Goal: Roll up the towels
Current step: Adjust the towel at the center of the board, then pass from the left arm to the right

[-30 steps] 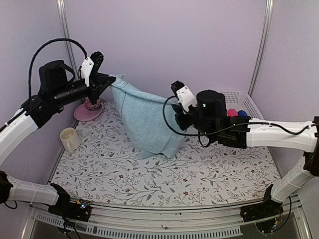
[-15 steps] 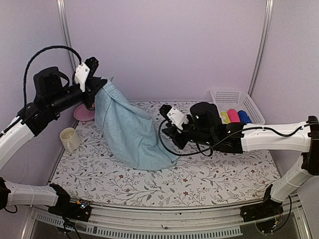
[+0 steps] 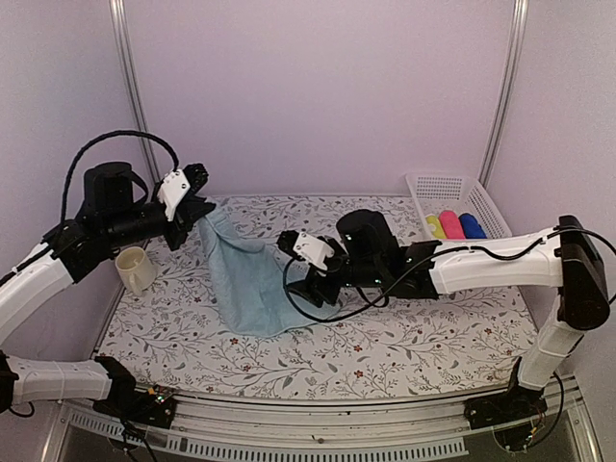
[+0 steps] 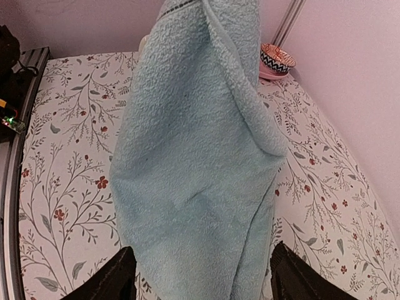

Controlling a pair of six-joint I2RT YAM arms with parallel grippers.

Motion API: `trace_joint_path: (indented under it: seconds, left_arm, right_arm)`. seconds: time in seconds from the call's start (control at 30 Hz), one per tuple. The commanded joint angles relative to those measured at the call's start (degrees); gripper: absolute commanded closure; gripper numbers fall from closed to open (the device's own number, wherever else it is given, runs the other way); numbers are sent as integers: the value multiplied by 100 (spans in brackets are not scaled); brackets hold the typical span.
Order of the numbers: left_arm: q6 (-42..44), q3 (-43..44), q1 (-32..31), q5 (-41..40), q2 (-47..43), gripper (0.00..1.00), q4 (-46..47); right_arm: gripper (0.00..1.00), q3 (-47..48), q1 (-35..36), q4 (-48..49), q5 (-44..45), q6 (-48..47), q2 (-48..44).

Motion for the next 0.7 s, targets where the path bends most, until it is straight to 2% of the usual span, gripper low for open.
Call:
trace_joint_path:
  seconds: [0.0, 0.17, 0.43, 0.53, 0.6, 0.67]
  left_arm:
    - [-440, -78, 5, 240, 112, 100, 60]
    - [-811, -87, -8, 190, 458, 100, 130]
    - [-947, -124, -26, 563, 417, 100, 160]
    - [-981, -150, -26, 633, 361, 100, 155]
    - [-977, -167, -26, 614, 335, 100, 154]
    - [-964, -172, -26, 581, 322, 100, 134]
  right_arm:
    - [24, 606, 167, 1215, 192, -349, 632]
    - [22, 1317, 553, 2212, 1358, -812, 1561]
    - [25, 2185, 620, 2935, 1567, -942, 2554]
    - [30, 2457, 626, 3076, 1774, -984, 2865]
    - [37, 2658, 626, 3071, 1919, -1010, 2998]
    - [41, 2658, 628, 3067, 1890, -1052, 3032]
